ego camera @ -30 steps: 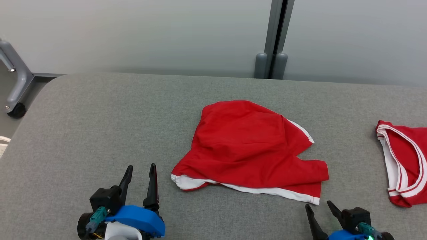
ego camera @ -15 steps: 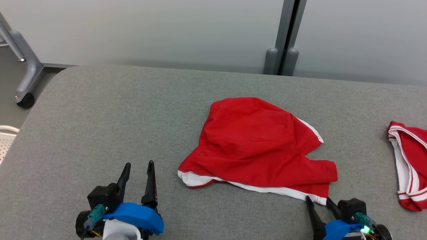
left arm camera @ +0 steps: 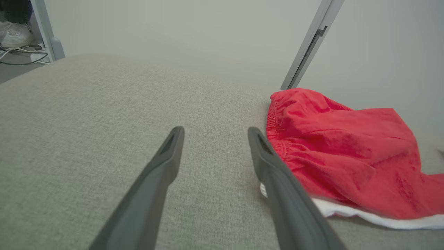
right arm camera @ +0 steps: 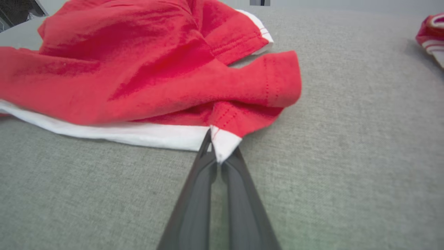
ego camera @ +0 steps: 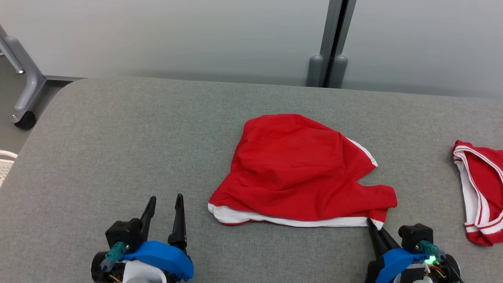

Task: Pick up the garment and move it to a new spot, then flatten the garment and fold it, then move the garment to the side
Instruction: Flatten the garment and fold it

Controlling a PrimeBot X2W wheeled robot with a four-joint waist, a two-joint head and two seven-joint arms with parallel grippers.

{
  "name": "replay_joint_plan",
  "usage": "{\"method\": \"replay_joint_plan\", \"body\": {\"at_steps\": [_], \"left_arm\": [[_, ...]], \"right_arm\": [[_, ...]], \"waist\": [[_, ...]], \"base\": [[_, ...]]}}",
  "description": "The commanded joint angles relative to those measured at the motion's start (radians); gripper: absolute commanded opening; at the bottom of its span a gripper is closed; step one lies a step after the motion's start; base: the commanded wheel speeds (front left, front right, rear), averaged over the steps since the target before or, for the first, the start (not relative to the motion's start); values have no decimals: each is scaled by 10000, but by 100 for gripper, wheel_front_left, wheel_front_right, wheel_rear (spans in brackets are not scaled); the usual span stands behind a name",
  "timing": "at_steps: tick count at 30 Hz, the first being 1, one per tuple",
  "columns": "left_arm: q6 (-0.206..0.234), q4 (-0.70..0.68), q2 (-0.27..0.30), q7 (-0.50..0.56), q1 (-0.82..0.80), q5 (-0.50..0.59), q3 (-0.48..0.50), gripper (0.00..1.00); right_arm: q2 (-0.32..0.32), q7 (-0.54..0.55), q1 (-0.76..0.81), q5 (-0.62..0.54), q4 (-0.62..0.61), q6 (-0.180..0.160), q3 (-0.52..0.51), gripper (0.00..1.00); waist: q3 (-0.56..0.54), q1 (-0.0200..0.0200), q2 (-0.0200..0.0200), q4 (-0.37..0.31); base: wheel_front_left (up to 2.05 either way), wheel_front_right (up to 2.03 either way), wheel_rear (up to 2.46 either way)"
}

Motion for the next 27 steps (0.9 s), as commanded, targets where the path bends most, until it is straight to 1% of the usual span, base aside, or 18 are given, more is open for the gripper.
{"method": "replay_joint_plan", "body": {"at_steps": [1, 2, 8, 15, 22, 27], "left_arm": [[-116, 195, 11, 190, 26, -74, -155, 100], [-116, 195, 11, 190, 26, -74, -155, 100], [-435, 911, -62, 904, -95, -215, -542, 100], [-767, 1748, -284, 1392, -506, -488, -992, 100], [-978, 2387, -428, 1334, -1129, -732, -1477, 100], [-1049, 2963, -468, 1144, -1555, -654, -1791, 100]], "right_arm": [[-45, -65, -60, 67, -219, 2, -73, 0], [-45, -65, -60, 67, -219, 2, -73, 0], [-42, -67, 313, -32, -824, 2, -214, 0], [-45, -69, 453, -128, -1145, 2, -291, 0], [-47, -54, 391, -98, -1266, 2, -156, 0], [-47, 6, 247, -87, -1303, 2, -6, 0]], "waist": [[-13, 0, -1, -69], [-13, 0, -1, -69], [-44, 0, -1, -275], [31, 0, -1, -474], [218, 0, -1, -671], [384, 0, -1, -866]], "base": [[0, 0, 0], [0, 0, 0], [0, 0, 0], [0, 0, 0], [0, 0, 0], [0, 0, 0]]}}
